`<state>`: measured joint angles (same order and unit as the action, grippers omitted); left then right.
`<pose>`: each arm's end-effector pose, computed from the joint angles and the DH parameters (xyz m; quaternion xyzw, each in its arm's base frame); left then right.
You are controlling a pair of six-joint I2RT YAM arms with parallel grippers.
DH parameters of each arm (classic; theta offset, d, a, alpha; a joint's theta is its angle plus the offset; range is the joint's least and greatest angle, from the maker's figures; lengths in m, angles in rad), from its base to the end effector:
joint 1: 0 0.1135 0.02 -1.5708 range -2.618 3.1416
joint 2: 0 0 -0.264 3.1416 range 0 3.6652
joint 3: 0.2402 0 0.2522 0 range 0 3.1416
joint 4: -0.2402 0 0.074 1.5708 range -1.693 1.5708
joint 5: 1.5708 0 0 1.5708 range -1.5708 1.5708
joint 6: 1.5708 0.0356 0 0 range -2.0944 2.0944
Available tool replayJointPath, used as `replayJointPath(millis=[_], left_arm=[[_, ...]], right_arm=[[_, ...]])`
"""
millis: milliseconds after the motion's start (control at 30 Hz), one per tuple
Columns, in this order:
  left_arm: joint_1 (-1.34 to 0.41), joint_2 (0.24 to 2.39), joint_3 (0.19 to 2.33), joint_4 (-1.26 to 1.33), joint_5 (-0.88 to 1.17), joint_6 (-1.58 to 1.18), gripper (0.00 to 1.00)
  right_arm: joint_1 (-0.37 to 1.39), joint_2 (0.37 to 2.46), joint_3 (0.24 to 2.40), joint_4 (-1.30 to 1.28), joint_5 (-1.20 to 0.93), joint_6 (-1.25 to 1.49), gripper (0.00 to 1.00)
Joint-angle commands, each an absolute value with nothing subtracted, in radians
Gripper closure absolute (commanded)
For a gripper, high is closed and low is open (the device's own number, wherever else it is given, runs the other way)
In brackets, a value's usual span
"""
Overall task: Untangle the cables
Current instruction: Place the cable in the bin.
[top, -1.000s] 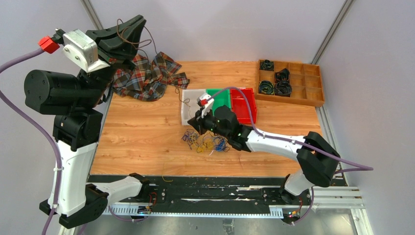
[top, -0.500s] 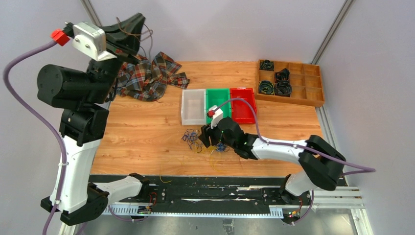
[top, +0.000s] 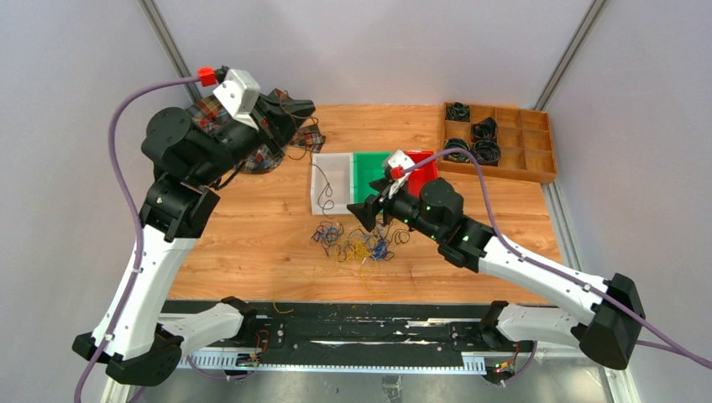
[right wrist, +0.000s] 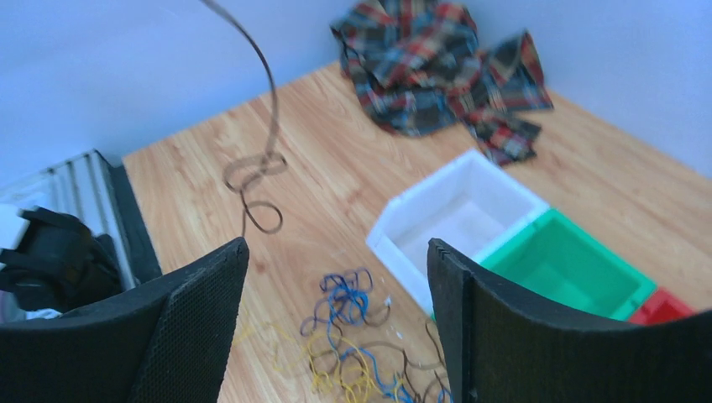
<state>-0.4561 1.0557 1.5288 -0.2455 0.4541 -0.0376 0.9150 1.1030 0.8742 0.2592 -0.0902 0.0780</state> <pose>0.1582 -0.0950 0.5322 0.2983 0.5564 -0.3222 0.7054 0.1576 0.2100 0.3553 -0.3122 0.6224 0.3692 0.6155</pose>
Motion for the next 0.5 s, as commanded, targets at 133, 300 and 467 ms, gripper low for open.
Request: replayJointPath(millis=[133, 300, 467], left_arm=[[-0.471, 1.003, 1.413, -0.251, 0.541, -0.142, 0.99], [-0.472, 0.994, 1.380, -0.224, 0.542, -0.181, 0.99], [-0.472, 0.989, 1.368, -0.213, 0.540, -0.192, 0.99]], right_arm=[[0.887, 1.114, 1.029, 0.380, -0.351, 0.156, 0.23], [0.887, 1.238, 1.155, 0.416, -0.427, 0.224, 0.28], [0.888, 1.315, 1.175, 0.521, -0.455, 0.274, 0.30]])
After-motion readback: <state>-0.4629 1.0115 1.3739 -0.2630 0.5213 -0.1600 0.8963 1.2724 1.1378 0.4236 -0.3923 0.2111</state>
